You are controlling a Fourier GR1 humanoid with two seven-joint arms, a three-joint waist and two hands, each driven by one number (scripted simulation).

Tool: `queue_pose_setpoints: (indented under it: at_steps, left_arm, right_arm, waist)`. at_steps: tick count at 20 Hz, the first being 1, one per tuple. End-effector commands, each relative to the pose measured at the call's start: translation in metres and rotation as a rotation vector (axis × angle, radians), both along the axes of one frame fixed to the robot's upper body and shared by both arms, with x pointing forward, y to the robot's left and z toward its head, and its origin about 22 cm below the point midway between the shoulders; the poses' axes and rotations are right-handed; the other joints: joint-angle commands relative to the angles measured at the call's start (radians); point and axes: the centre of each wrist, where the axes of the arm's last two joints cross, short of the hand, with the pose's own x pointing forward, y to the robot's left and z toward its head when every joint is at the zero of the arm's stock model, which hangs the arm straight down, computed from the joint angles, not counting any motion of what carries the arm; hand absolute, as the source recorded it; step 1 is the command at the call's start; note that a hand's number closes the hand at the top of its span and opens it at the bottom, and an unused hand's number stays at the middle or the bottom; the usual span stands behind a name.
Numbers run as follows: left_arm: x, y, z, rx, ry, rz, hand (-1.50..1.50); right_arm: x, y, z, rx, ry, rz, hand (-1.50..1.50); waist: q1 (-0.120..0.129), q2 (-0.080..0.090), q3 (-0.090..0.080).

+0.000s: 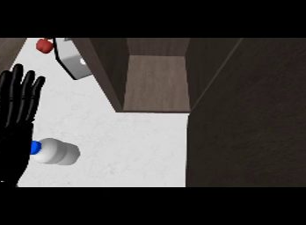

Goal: Pick up the bottled water, place it into the cabinet and close the cabinet

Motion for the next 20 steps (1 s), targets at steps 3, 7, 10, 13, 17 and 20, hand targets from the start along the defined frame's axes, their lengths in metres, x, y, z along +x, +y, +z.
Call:
queue_pose_setpoints:
  at_steps: [3,7,10,13,17,20]
  left_arm:
    - [-0.016,0.030,-0.009,-0.055,0.030,0.260,-1.50]
    - [-0.042,0.028,-0.014,-0.326,0.164,0.457,-1.50]
    - [-0.068,0.020,-0.005,-0.394,0.181,0.497,-1.50]
    - [-0.092,0.008,0.009,-0.424,0.188,0.500,-1.50]
    - [-0.116,-0.013,0.017,-0.432,0.178,0.502,-1.50]
    - [-0.120,-0.015,0.019,-0.414,0.166,0.517,-1.50]
  right_arm:
    - [-0.018,0.008,-0.012,-0.025,0.078,0.018,-1.50]
    - [-0.038,0.015,-0.026,0.117,0.198,0.175,-1.50]
    - [-0.058,0.017,-0.021,0.120,0.205,0.204,-1.50]
    - [-0.081,0.001,0.001,0.107,0.229,0.207,-1.50]
    - [-0.105,-0.007,0.011,0.111,0.216,0.221,-1.50]
    - [-0.116,-0.004,0.013,0.102,0.216,0.232,-1.50]
  waist:
    - [0.011,-0.035,0.044]
    - [0.027,-0.046,0.044]
    - [0.013,-0.043,0.045]
    - [0.005,-0.040,0.046]
    - [0.001,-0.038,0.046]
    - [0.001,-0.037,0.046]
